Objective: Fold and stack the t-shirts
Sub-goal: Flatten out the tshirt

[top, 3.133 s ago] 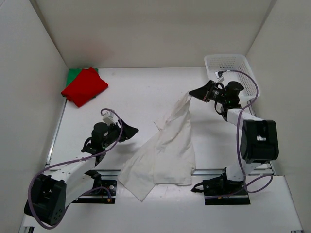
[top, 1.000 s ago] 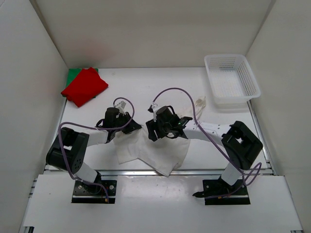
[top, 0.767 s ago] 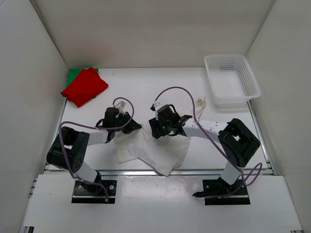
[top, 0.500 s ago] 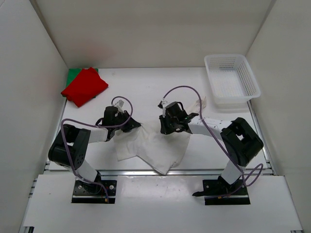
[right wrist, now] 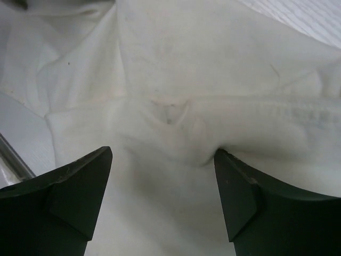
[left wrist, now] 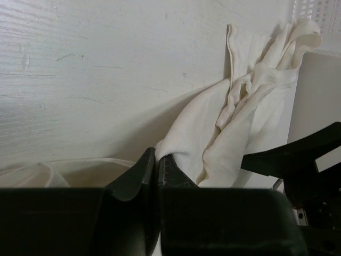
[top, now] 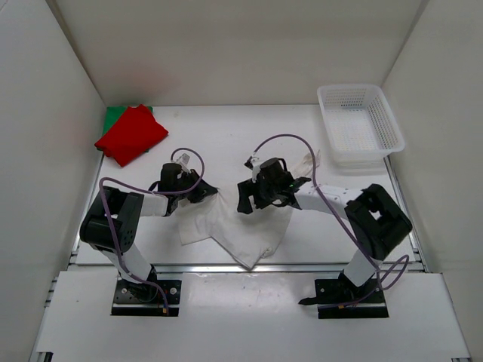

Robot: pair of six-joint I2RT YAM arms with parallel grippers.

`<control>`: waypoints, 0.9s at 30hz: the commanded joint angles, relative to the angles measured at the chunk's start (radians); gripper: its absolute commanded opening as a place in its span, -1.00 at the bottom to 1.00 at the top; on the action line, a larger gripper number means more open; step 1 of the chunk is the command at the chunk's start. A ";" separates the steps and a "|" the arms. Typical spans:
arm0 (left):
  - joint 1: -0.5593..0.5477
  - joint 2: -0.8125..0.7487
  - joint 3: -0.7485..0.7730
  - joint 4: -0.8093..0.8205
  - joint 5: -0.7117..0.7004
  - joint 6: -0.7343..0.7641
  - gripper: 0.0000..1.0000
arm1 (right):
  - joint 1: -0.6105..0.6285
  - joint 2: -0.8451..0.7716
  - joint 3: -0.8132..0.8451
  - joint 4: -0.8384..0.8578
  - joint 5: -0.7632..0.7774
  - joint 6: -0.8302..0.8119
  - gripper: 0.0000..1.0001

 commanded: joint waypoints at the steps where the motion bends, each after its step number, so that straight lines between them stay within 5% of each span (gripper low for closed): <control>1: -0.008 -0.023 0.012 0.032 0.003 0.001 -1.00 | 0.035 0.083 0.088 0.007 0.018 -0.035 0.52; 4: -0.006 -0.024 0.018 0.035 0.001 0.001 -1.00 | 0.040 0.118 0.120 -0.020 0.076 -0.053 0.23; 6: -0.006 -0.016 0.016 0.035 0.002 -0.004 -1.00 | 0.034 0.129 0.121 -0.030 0.059 -0.041 -0.67; 8: -0.005 -0.007 0.027 0.039 -0.002 -0.009 -1.00 | 0.028 0.099 0.091 -0.016 0.083 -0.026 -1.00; 14: 0.066 -0.010 0.047 0.050 0.016 -0.050 -1.00 | -0.005 -0.180 -0.098 -0.008 0.120 0.042 -1.00; 22: 0.167 0.008 0.142 0.036 0.026 -0.092 -0.96 | -0.309 -0.916 -0.607 -0.181 0.044 0.243 -0.96; 27: 0.181 0.031 0.231 -0.030 0.036 -0.070 -0.22 | -0.394 -1.168 -0.722 -0.182 0.004 0.390 -0.23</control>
